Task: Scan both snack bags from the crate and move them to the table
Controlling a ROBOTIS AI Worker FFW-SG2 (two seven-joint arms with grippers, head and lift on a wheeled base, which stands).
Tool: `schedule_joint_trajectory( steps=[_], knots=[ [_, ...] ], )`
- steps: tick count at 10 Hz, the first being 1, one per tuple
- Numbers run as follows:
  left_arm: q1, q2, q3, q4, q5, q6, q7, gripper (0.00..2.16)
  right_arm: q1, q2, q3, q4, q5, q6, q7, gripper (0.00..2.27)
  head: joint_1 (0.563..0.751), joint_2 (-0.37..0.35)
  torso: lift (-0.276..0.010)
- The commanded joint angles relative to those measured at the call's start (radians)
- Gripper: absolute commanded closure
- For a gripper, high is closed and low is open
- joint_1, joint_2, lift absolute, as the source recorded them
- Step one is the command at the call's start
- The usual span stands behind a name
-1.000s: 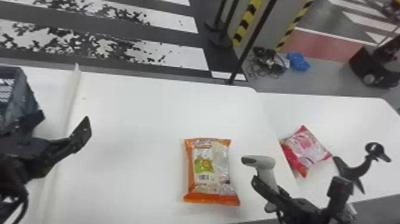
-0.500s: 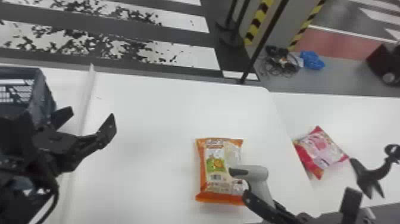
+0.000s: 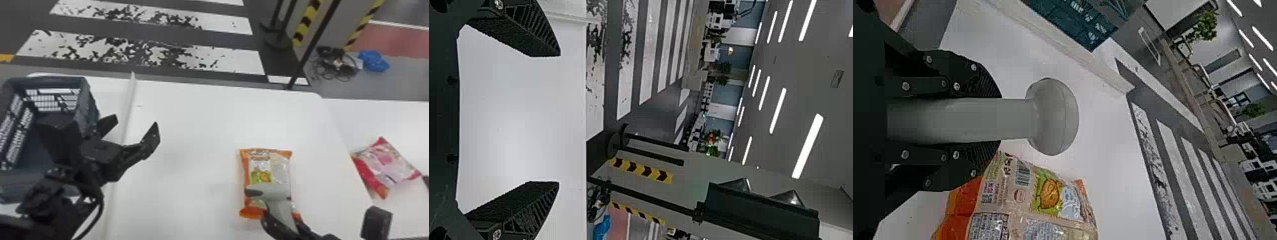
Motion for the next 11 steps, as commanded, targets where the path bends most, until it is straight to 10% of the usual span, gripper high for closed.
schedule_joint_trajectory(
  steps=[1, 11],
  knots=[
    [0.009, 0.004, 0.004, -0.006, 0.000, 0.000, 0.000, 0.07, -0.022, 0.001, 0.026, 0.064, 0.023, -0.090, -0.052, 2.24, 0.695, -0.158, -0.087],
    [0.020, -0.004, 0.012, -0.018, 0.000, -0.003, -0.007, 0.07, -0.010, 0.001, 0.059, 0.178, 0.105, -0.250, -0.193, 2.24, 0.695, -0.198, -0.087]
  ],
)
